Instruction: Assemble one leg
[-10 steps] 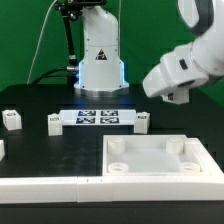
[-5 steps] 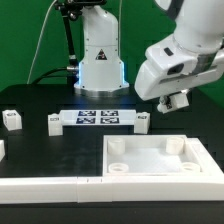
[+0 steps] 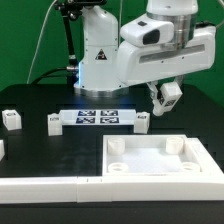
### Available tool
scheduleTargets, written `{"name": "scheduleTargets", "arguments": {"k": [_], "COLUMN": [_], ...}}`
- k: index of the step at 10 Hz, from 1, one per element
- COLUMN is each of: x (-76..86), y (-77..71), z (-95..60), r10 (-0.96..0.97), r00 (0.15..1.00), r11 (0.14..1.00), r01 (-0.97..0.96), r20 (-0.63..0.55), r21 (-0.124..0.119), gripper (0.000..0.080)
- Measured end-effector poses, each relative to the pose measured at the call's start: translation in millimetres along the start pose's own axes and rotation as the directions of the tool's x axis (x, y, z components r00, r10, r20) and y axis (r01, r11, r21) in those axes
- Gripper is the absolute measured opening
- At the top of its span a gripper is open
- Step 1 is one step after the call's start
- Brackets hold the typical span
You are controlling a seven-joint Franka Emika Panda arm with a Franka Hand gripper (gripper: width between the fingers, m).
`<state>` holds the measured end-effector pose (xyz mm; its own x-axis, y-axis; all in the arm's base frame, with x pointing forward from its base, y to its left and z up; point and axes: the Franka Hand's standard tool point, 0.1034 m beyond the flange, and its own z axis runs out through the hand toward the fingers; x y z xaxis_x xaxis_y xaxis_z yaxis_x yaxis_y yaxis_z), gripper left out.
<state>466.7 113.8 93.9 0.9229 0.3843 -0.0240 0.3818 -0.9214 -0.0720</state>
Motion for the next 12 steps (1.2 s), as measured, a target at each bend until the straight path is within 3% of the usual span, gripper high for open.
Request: {"name": "scheduleTargets", "arguments": {"k": [2, 3, 5, 8, 12], "x": [0.0, 4.6, 37.5, 80.8, 78.1], "y": [8.0, 11.5, 21.1, 34.9, 34.4], "z": [0.7, -3.7, -19.3, -30.6, -27.2], "r10": [-0.007, 0.006, 0.019, 0.011, 0.011], "r00": [0.991, 0.995, 0.994, 0.992, 0.993], "r11": [1.000, 1.000, 1.000, 1.000, 1.000], "r01": [0.004, -0.008, -0.020, -0.010, -0.011], "r20": [-0.136, -0.103, -0.112, -0.124, -0.121], "r21": [-0.027, -0.015, -0.007, 0.005, 0.005], "gripper": [0.0288, 0.0288, 0.0288, 0.0288, 0.0288]}}
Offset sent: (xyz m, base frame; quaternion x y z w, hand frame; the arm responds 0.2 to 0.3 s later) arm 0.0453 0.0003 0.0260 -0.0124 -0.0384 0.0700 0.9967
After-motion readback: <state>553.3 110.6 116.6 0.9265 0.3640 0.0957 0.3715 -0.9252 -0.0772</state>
